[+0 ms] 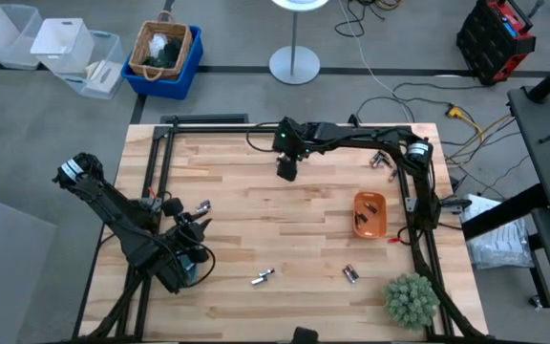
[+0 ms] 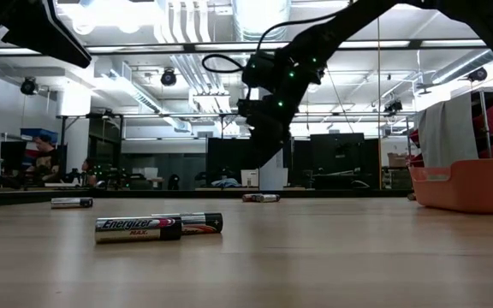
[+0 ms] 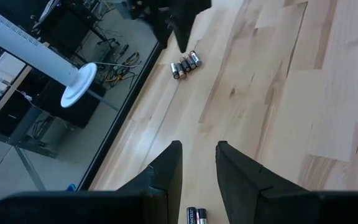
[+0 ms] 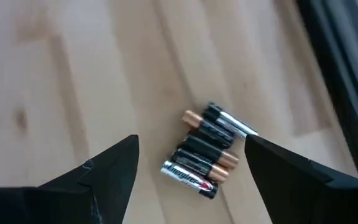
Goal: Sort batteries
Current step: Put the silver battery into the blue bin
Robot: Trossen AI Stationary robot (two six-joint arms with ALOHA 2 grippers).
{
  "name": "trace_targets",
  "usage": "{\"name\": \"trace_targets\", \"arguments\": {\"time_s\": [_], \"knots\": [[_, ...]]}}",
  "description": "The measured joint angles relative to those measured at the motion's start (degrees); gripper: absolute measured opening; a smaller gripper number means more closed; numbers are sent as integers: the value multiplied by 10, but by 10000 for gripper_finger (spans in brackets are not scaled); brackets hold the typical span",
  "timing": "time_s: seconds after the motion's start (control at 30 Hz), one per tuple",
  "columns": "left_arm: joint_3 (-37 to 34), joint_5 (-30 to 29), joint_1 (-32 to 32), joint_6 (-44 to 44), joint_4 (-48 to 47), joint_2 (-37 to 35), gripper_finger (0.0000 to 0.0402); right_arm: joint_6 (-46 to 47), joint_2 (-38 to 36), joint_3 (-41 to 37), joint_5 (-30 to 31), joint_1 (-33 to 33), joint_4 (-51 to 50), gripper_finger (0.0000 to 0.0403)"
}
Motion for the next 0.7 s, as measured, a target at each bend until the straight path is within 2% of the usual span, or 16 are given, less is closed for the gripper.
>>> {"name": "trace_targets", "arguments": {"time_s": [0.1,0.23,0.4,0.7], "knots": [[0,0,0,0,0,0,78,-68,0,-8,-29,0,0,279],[0,1,0,-2,2,0,78,-125,0,-24,-36,1,-19,273],[0,1,0,-2,2,0,78,-161,0,-29,-36,1,-51,262],[0,1,0,-4,6,0,78,-185,0,-29,-35,1,-51,241]]}}
